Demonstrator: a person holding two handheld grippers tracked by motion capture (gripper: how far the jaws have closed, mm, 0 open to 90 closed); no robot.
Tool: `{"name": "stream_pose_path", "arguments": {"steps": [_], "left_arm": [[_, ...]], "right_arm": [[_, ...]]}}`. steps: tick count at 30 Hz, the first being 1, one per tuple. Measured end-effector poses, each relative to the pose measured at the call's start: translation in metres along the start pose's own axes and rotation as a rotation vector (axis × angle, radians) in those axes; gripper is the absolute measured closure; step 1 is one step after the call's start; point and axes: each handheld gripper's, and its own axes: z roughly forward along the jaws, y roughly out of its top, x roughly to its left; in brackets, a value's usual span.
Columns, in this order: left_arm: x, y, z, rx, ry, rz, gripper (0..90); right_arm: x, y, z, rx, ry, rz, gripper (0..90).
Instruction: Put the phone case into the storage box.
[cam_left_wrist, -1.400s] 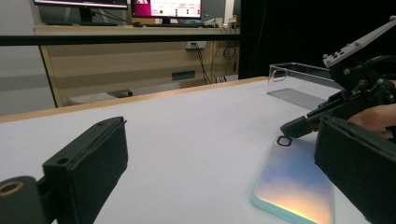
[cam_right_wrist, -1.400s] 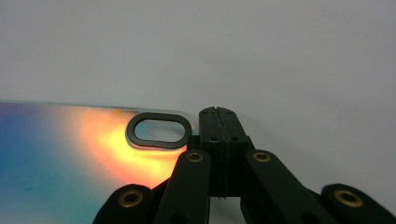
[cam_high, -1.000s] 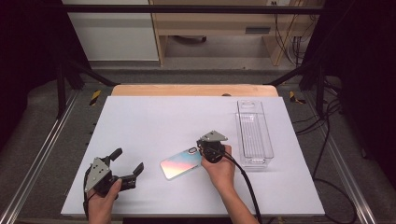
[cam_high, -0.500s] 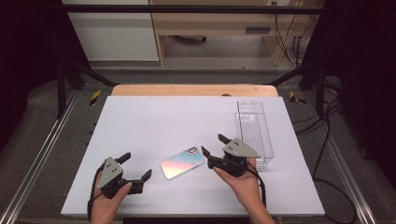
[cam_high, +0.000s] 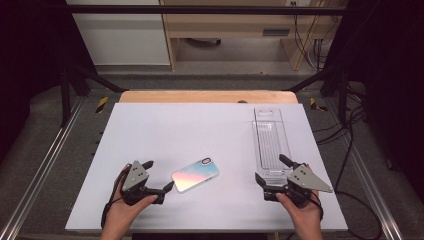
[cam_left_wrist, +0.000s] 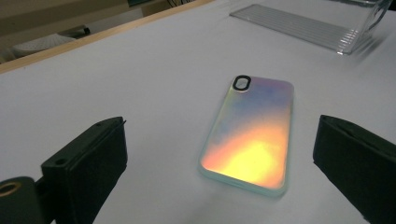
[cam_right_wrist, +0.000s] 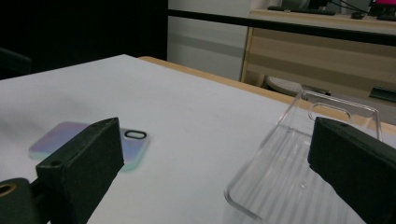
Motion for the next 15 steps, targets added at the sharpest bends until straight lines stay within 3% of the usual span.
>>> {"name": "stream_pose_path", "arguments": {"steps": [6, 8, 12, 15], "left_arm": [[-0.004, 0.012, 0.019, 0.091, -0.044, 0.049, 3.5], [-0.005, 0.014, 0.024, 0.105, -0.063, 0.043, 3.1], [-0.007, 0.017, 0.037, 0.154, -0.072, 0.082, 3.0], [-0.007, 0.015, 0.044, 0.184, -0.089, 0.080, 3.0]], "right_arm": [[-0.019, -0.013, -0.014, -0.025, -0.039, 0.024, 4.1], [-0.021, -0.014, -0.017, -0.024, -0.052, 0.017, 4.2], [-0.023, -0.019, -0.019, -0.018, -0.065, 0.018, 4.0], [-0.023, -0.021, -0.019, -0.016, -0.068, 0.022, 4.3]]}}
